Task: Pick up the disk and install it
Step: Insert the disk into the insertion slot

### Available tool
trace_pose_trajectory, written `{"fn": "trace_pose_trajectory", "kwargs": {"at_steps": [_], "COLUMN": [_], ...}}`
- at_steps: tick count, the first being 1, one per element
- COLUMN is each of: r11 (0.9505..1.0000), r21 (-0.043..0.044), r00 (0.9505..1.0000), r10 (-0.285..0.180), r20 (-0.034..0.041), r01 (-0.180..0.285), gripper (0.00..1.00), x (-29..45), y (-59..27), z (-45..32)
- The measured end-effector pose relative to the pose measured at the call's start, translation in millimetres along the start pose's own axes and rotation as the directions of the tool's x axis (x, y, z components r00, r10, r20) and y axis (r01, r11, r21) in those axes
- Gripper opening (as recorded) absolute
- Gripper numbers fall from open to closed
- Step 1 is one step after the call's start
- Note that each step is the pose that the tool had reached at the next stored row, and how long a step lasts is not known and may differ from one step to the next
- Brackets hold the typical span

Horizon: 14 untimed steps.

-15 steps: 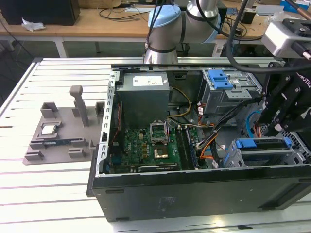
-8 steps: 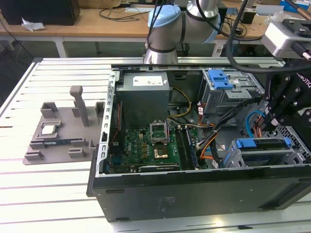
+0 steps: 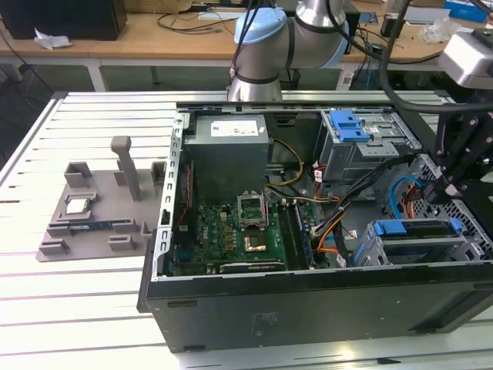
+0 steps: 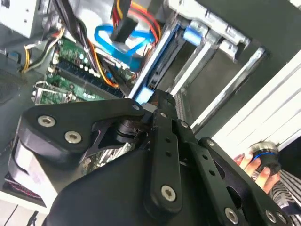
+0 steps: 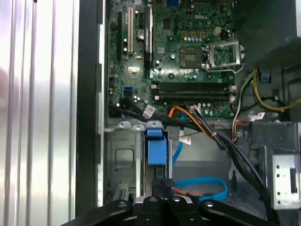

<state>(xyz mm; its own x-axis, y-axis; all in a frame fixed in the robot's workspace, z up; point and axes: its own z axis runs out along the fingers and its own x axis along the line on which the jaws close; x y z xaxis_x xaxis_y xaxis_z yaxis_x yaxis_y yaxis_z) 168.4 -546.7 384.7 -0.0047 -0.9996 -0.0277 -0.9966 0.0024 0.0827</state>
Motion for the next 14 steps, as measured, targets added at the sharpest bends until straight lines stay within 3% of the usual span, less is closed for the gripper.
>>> {"fn": "trace_pose_trajectory", "kwargs": {"at_steps": [6,14], "r11": [0.9998,0.9997], "r21": [-0.021,-0.0227], "r00": [1.0,1.0], "r10": [0.001,0.001], "r20": [-0.0002,-0.0002], "r01": [-0.001,-0.001], "gripper": [0.11,0.11], "x": [-7.0,-14.8], "y": [-34.1,-36.8], "z": [8.4,10.9]}}
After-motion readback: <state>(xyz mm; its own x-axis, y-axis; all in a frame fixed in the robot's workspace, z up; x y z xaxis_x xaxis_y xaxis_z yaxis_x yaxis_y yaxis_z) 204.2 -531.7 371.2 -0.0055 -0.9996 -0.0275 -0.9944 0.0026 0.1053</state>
